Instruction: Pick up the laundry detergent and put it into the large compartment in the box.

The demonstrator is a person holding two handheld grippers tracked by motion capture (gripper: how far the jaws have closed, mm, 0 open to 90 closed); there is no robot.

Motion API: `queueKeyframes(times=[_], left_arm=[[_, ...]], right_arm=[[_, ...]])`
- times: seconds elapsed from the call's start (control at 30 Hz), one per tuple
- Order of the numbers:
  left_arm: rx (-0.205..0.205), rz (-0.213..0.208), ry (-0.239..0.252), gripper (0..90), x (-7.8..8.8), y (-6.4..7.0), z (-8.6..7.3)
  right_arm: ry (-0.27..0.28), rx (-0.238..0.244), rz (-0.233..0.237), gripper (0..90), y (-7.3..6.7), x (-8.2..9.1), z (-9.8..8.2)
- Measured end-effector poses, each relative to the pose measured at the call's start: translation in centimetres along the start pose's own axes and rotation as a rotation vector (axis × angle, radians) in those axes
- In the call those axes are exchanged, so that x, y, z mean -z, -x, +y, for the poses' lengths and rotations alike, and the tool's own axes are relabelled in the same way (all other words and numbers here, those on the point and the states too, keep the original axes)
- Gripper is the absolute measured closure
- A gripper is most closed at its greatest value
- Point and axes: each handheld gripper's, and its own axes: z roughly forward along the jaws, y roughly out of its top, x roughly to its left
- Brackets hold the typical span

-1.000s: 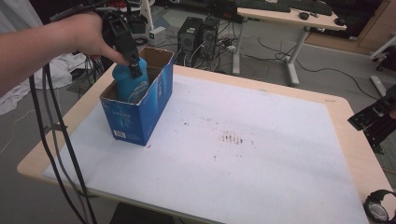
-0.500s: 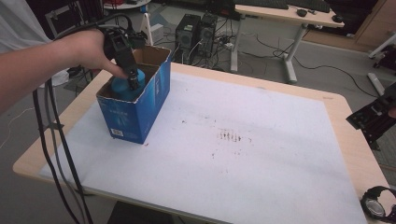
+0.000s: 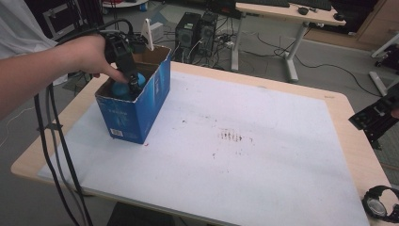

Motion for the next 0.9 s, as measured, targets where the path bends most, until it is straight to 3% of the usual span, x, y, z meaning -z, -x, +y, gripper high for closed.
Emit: queueKeyframes(times=[0.53,0.9], left_arm=[[-0.023,0.013,-0.011,36.5,-0.01,0.16,0.19],[-0.011,0.020,0.004,36.0,0.33,0.19,0.27]], right_arm=[[0.002,-0.001,0.002,9.7,0.05,-0.04,-0.18],[0.002,-0.005,0.003,9.7,0.22,-0.09,-0.24]])
